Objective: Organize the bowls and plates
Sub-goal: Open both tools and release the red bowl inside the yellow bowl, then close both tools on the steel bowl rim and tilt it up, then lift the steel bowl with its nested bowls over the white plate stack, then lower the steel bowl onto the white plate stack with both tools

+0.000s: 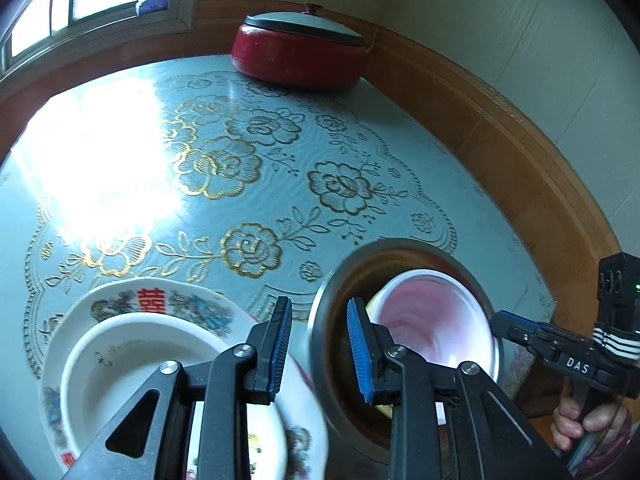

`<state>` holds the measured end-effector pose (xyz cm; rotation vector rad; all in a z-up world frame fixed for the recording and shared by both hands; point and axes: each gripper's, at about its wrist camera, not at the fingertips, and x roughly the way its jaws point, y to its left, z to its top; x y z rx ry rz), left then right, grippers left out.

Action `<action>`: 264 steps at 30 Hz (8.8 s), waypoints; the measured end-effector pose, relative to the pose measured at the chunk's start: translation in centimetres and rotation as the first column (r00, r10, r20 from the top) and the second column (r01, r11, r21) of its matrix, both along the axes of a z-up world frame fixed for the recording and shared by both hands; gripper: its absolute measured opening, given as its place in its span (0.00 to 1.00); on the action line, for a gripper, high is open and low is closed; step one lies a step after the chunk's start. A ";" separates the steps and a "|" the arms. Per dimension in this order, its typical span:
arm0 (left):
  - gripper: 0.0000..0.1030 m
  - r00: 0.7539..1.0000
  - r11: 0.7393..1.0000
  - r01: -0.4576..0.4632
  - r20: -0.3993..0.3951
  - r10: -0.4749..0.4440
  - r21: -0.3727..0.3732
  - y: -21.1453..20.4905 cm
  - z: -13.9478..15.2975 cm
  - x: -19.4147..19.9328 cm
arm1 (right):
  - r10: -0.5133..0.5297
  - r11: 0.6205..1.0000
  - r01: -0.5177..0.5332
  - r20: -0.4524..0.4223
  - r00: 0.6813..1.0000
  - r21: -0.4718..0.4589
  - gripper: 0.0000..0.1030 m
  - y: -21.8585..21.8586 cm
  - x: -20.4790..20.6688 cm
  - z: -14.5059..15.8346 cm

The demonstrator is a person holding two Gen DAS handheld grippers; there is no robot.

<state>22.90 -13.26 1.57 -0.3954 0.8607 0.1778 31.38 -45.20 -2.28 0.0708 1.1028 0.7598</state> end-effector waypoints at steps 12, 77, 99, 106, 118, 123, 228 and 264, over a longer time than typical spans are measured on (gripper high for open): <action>0.28 0.998 0.998 0.069 -0.012 -0.069 -0.003 -0.6 -0.5 -0.1 | -0.043 0.993 0.054 0.104 0.994 -0.106 0.23 0.4 1.6 0.2; 0.22 0.970 0.967 0.232 -0.055 -0.238 -0.107 -7.1 -3.7 2.4 | 0.003 0.990 0.001 0.027 1.000 -0.142 0.11 -1.0 2.7 -3.1; 0.22 0.983 0.984 0.177 -0.044 -0.178 -0.014 -8.2 -2.8 1.2 | 0.011 0.993 -0.012 -0.003 1.000 -0.120 0.10 -0.1 2.2 -4.4; 0.22 0.976 0.976 0.216 -0.039 -0.216 -0.008 -7.8 -2.4 1.0 | -0.054 0.993 0.052 -0.016 0.998 -0.108 0.10 0.1 1.6 -4.6; 0.22 0.953 0.953 0.303 -0.010 -0.303 0.003 -6.8 -1.4 -0.8 | -0.172 0.984 0.168 -0.065 0.983 -0.059 0.09 0.5 -1.1 -4.9; 0.22 0.946 0.946 0.323 0.011 -0.323 0.006 -6.2 -0.8 -1.9 | -0.189 0.981 0.186 -0.056 0.980 -0.049 0.09 0.7 -2.2 -4.4; 0.22 0.981 0.983 0.183 0.072 -0.180 -0.031 11.6 -1.6 -15.8 | -0.122 0.989 0.123 0.008 0.992 -0.088 0.12 21.9 -14.7 -2.2; 0.23 0.967 0.968 0.249 0.067 -0.246 -0.026 12.8 -1.2 -13.9 | -0.252 0.967 0.254 0.053 0.966 -0.032 0.21 19.7 -16.7 -1.1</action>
